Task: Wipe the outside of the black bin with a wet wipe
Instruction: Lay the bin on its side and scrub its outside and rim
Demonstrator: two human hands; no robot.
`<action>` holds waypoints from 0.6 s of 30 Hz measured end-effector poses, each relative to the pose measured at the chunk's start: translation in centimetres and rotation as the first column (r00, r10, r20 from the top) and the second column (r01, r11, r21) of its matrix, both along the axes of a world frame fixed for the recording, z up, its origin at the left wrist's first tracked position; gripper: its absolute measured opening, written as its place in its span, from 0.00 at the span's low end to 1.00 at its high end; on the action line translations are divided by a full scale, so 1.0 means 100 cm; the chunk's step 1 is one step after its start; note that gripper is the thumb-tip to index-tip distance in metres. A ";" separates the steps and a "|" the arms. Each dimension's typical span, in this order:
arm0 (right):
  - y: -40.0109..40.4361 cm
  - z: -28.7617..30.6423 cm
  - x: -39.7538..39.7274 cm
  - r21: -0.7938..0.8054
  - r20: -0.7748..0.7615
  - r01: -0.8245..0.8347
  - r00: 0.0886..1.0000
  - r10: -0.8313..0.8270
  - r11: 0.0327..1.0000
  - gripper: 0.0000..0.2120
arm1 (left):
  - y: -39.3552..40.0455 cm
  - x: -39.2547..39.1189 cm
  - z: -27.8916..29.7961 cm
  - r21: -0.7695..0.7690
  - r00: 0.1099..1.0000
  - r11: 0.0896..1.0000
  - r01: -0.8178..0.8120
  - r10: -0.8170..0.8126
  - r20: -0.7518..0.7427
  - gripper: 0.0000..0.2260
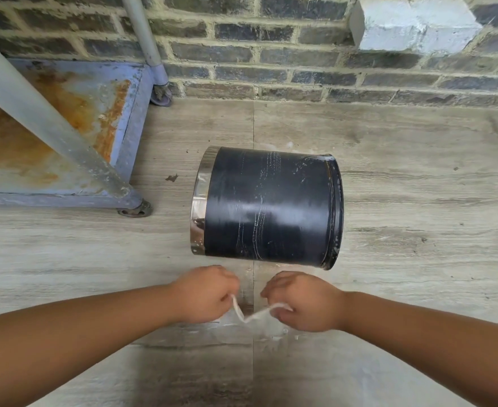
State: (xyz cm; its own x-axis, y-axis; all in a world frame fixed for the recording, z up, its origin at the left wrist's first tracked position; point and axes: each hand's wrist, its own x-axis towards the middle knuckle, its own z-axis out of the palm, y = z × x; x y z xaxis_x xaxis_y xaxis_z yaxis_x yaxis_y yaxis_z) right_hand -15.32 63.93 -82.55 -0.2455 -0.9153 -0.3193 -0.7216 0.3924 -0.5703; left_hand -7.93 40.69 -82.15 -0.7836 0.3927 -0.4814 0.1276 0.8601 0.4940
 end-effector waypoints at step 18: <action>0.009 0.069 -0.109 -0.318 0.401 0.903 0.405 -0.822 0.289 0.12 | 0.034 -0.116 0.064 0.007 0.868 0.972 -0.233 0.211 -0.449 0.26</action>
State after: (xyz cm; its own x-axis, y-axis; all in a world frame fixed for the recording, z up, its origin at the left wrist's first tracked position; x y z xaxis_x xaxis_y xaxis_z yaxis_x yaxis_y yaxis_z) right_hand -26.22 64.79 -75.65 -0.9723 -0.2193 -0.0811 -0.0209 0.4270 -0.9040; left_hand -19.52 44.09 -75.77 -0.9827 0.1690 -0.0757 0.1268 0.9120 0.3902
